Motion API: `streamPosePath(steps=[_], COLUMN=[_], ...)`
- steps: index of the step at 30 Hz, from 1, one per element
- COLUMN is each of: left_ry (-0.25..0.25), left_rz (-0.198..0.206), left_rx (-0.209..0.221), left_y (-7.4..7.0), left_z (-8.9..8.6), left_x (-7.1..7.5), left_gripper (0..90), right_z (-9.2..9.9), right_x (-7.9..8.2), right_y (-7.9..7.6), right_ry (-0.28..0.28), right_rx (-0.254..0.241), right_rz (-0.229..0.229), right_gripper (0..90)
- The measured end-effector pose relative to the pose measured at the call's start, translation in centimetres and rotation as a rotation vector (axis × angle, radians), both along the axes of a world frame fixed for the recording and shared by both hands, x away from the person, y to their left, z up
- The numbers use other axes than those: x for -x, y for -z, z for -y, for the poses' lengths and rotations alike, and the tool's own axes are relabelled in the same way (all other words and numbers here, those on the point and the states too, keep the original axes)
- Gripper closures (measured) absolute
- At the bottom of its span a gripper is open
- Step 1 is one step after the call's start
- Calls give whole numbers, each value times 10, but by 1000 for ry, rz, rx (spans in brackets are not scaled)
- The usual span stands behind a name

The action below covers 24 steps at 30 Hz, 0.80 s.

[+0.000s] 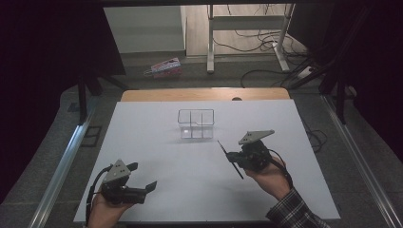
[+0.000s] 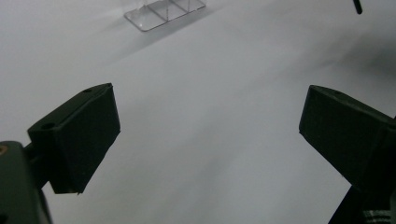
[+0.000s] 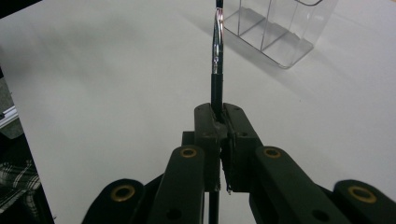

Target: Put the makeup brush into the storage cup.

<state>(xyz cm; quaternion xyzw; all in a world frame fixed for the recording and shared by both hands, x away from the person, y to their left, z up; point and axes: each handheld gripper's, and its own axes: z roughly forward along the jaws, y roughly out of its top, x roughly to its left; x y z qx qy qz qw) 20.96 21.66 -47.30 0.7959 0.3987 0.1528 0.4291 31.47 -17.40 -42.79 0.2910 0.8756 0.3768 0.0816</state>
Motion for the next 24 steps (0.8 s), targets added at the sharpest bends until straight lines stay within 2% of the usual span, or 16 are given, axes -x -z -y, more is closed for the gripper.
streamPosePath(steps=[5,10,16,24], left_ry=[31,55,96,136], left_rz=[-7,9,-19,-17], left_rx=[19,23,77,85], left_y=[-3,-7,-11,-16], left_z=[9,15,22,36], left_x=[-4,-9,-15,-24], left_gripper=[89,116,161,221], right_z=[-2,-4,-6,-10], right_x=[2,4,5,9], right_y=[-1,-1,-1,-1], right_ry=[-12,-22,-28,-45], right_rx=[-12,-21,-30,-43], right_rz=[-1,0,5,14], right_gripper=[854,854,854,854])
